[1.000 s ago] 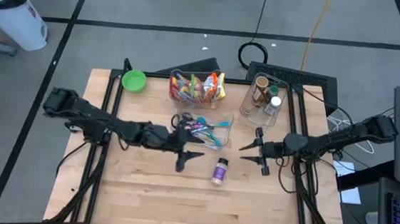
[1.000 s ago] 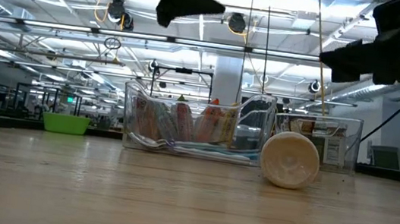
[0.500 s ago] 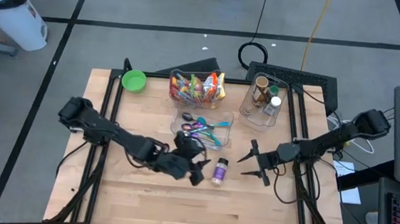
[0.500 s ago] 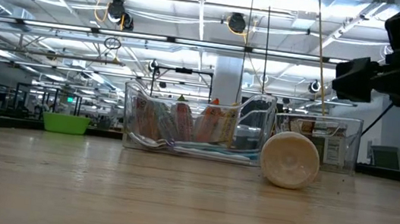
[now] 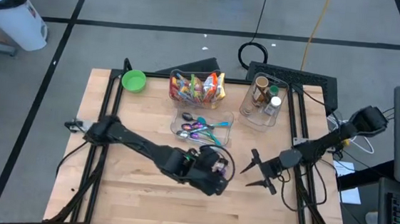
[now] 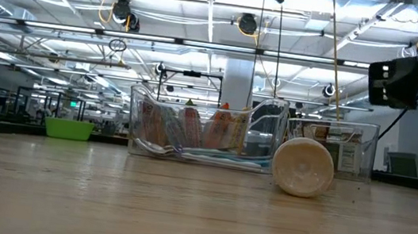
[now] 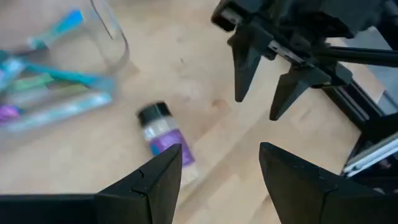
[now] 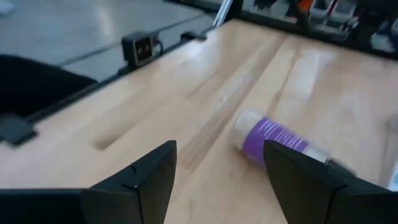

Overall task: Pick & Place Food Item
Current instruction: Put the purple seasoning bottle into the top right transparent bin

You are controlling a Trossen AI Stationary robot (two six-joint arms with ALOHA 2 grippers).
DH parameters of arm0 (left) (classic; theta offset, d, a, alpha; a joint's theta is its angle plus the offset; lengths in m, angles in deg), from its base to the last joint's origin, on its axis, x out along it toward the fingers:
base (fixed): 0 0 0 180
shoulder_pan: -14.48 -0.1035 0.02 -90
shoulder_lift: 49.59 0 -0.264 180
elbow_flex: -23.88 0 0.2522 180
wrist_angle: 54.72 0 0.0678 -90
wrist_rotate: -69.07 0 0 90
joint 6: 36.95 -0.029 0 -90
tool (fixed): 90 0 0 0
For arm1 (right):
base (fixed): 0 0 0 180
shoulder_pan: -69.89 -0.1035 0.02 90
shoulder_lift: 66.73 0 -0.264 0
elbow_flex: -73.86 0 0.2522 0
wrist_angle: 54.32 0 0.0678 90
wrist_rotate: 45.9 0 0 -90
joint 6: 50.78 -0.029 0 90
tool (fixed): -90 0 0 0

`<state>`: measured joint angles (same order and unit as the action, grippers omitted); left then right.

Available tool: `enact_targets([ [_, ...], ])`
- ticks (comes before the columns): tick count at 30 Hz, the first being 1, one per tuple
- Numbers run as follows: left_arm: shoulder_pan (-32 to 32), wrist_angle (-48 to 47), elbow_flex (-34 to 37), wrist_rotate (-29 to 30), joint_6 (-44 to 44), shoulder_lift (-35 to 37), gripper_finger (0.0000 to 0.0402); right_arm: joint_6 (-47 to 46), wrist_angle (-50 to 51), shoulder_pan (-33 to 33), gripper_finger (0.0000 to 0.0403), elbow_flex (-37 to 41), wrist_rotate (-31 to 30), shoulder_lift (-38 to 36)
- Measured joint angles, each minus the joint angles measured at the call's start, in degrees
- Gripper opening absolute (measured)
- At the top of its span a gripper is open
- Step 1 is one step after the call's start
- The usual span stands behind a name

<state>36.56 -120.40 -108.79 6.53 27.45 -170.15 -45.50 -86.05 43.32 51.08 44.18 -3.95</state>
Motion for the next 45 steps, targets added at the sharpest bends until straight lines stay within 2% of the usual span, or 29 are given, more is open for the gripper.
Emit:
enact_targets([
  [6,-1.2,-1.2,-5.1,-5.6,7.4,-7.1,0.0223,-0.5,5.0,-2.2,0.0232,0.0,0.0,0.0],
  [15,-2.3,-0.9,-5.5,-11.2,16.8,-13.8,0.0223,-1.6,7.8,-2.9,0.0233,0.0,0.0,0.0],
  [20,-2.7,0.1,-5.5,-12.9,19.2,-15.7,0.0223,-1.6,9.1,-2.9,0.023,0.0,0.0,0.0],
  [26,-3.5,1.7,-5.5,-13.1,19.3,-16.8,0.0223,-0.8,9.4,-2.8,0.0227,0.0,-0.7,0.0],
  [32,-5.2,1.6,-5.5,-15.9,17.6,-18.0,0.0223,1.4,9.3,-2.8,0.0226,0.1,-5.0,0.0],
  [45,-6.9,-5.8,-5.4,-18.0,14.6,-18.2,0.0223,1.2,9.8,-2.8,0.0226,0.1,-4.8,0.0],
])
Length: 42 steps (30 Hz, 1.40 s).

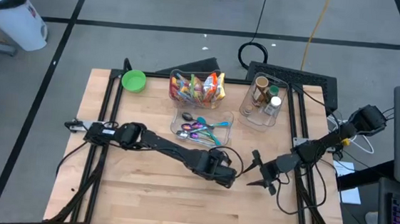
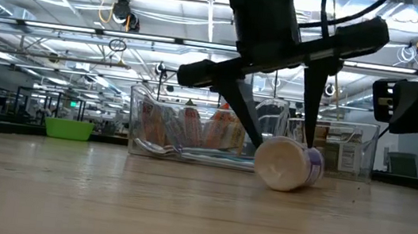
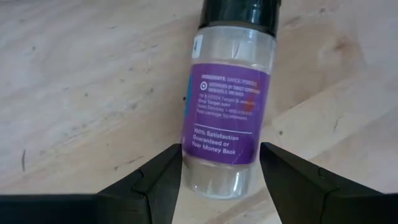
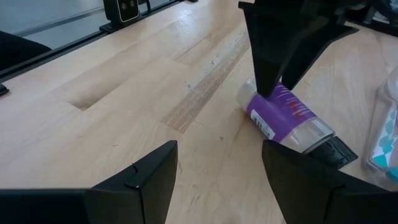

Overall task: Pick & Place Food Item
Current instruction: Put the purple seasoning bottle into the top right transparent bin

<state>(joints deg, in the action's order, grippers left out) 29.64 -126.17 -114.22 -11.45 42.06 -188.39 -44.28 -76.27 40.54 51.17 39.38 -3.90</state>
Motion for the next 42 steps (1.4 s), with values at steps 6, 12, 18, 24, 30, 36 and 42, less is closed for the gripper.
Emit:
enact_targets([
  [6,-0.7,0.5,0.0,-0.9,-3.1,0.0,0.0223,0.0,0.0,0.0,0.0226,0.0,0.0,0.0],
  [12,-1.4,0.3,0.0,-4.4,-6.0,-0.8,0.0223,0.0,0.0,0.0,0.0223,0.0,0.0,0.0],
  [18,-1.3,-0.1,1.1,-4.9,-7.9,-0.6,0.0223,-0.3,0.5,0.0,0.0222,0.0,0.0,0.0],
  [24,-1.4,-0.6,1.1,-6.9,-11.9,-0.6,0.0223,-0.3,0.5,0.0,0.0222,0.0,0.0,0.0],
  [30,-1.4,-0.7,1.2,-9.4,-17.8,-0.6,0.0223,-0.3,0.5,0.0,0.0223,0.0,0.0,0.0],
  [36,-1.4,-0.7,1.2,-9.6,-21.4,-0.7,0.0223,-0.3,0.5,0.0,0.0224,0.0,0.0,0.0],
  [42,-1.6,-0.7,1.2,-10.1,-22.8,-0.7,0.0223,-0.3,0.6,0.0,0.0224,0.0,0.0,0.0],
])
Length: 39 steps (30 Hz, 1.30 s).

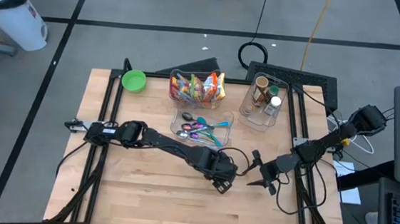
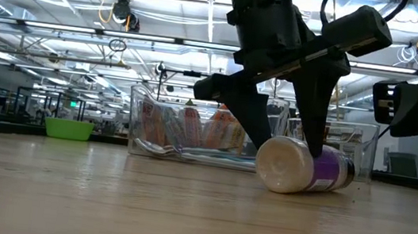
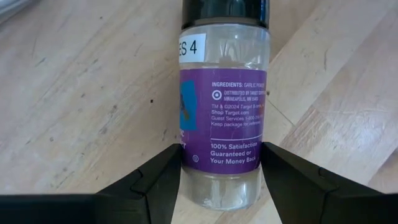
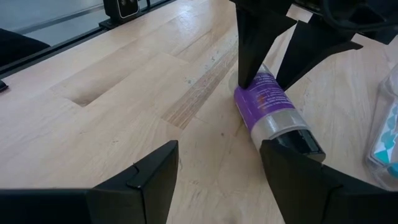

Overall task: Pick & Place Food Item
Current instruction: Put the purple seasoning bottle into the top right transparent bin

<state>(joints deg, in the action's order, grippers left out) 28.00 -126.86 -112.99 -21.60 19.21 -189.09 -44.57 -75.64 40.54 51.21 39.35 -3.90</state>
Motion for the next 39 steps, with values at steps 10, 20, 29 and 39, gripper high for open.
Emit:
enact_targets([
  [10,-0.1,0.0,0.0,-0.8,-0.4,0.0,0.0216,0.0,0.2,0.0,0.0224,0.0,0.0,0.0],
  [20,-0.1,0.0,0.0,-0.8,-1.0,-0.1,0.015,0.0,0.2,0.0,0.0224,0.0,0.0,0.0],
  [29,-0.1,0.4,0.1,-2.8,-2.6,-0.1,0.0153,0.0,0.2,0.0,0.0224,0.0,0.0,0.0],
  [39,0.9,5.0,0.0,-3.6,-6.6,0.8,0.0154,0.8,0.2,0.0,0.0224,0.0,0.0,0.0],
])
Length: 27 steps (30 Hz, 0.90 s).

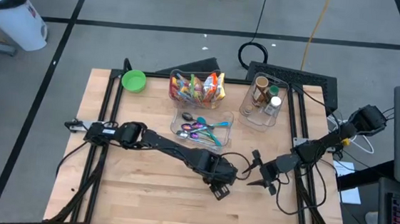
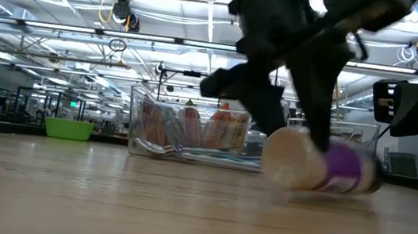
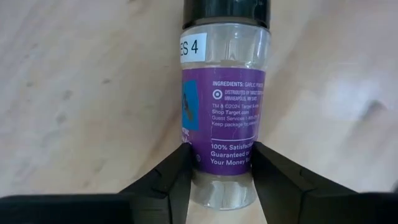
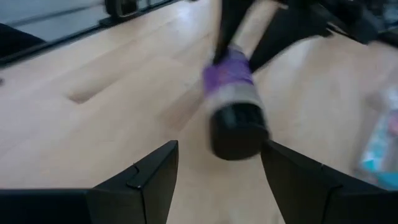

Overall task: Pick & Place Food Item
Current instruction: Put the purple seasoning bottle into the top right transparent bin

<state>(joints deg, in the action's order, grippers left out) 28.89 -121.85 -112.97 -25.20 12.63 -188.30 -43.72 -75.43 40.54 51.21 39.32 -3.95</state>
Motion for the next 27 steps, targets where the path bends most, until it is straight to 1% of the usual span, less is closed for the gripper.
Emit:
enact_targets([
  [3,0.6,2.3,0.0,1.1,-1.7,1.0,0.0154,2.0,-0.1,0.0,0.0224,0.0,-0.5,-0.6],
  [7,1.1,4.5,0.0,1.3,-4.4,1.8,0.0154,3.5,-0.4,0.0,0.0224,0.0,-4.3,-1.8],
  [12,1.1,5.9,0.0,0.8,-7.0,1.8,0.0154,7.2,-0.8,0.0,0.0224,0.0,-3.9,-4.6],
  [15,0.9,5.9,-0.1,0.8,-8.5,1.8,0.0154,8.0,-0.6,-0.1,0.0224,0.0,-2.4,-5.4],
  [17,0.7,6.4,-0.1,0.9,-9.0,1.8,0.0154,7.3,-0.4,-0.5,0.0224,0.0,-0.9,-5.6],
  [23,-0.1,6.8,-0.1,0.3,-9.6,1.9,0.0154,4.4,-1.9,-1.7,0.0226,0.0,0.6,-5.7],
  [27,-0.4,6.9,-0.1,-0.1,-9.8,1.9,0.0154,2.8,-2.3,-1.9,0.0243,0.0,0.6,-5.7],
])
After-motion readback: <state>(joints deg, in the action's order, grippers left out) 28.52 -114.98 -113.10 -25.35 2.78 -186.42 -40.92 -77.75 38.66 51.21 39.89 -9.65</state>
